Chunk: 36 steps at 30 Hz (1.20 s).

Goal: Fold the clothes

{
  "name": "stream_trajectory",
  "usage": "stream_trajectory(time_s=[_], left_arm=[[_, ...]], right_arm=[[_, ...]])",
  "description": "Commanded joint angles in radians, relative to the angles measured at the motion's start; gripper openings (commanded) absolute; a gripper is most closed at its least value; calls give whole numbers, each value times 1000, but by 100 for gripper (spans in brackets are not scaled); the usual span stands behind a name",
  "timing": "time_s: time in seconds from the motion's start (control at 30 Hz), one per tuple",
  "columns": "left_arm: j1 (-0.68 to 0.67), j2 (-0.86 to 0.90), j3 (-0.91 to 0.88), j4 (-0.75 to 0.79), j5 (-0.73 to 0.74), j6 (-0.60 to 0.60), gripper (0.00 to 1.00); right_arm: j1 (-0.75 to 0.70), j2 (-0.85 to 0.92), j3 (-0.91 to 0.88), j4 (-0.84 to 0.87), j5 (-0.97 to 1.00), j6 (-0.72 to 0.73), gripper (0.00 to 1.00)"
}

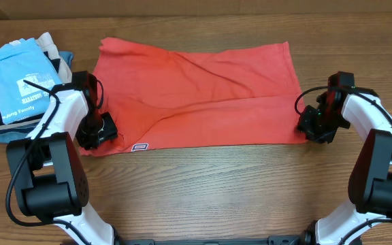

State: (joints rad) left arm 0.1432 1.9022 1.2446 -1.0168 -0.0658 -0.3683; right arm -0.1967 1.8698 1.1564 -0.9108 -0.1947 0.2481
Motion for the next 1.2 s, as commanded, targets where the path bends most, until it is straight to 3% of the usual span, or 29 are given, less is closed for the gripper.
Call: stream_trajectory(time_s=[0.0, 0.1, 0.33, 0.7, 1.17], left_arm=[[-7, -26, -38, 28, -19, -21, 52], [-7, -26, -46, 35, -19, -21, 58], [-7, -26, -46, 54, -26, -21, 61], [-4, -26, -150, 106, -102, -63, 60], [35, -26, -297, 33, -96, -135, 52]], right_arm=[[1, -1, -31, 16, -3, 3, 22], [0, -1, -39, 15, 21, 7, 4], [0, -1, -39, -16, 31, 11, 4], [-1, -1, -39, -167, 236, 99, 4], [-1, -1, -39, -268, 258, 106, 4]])
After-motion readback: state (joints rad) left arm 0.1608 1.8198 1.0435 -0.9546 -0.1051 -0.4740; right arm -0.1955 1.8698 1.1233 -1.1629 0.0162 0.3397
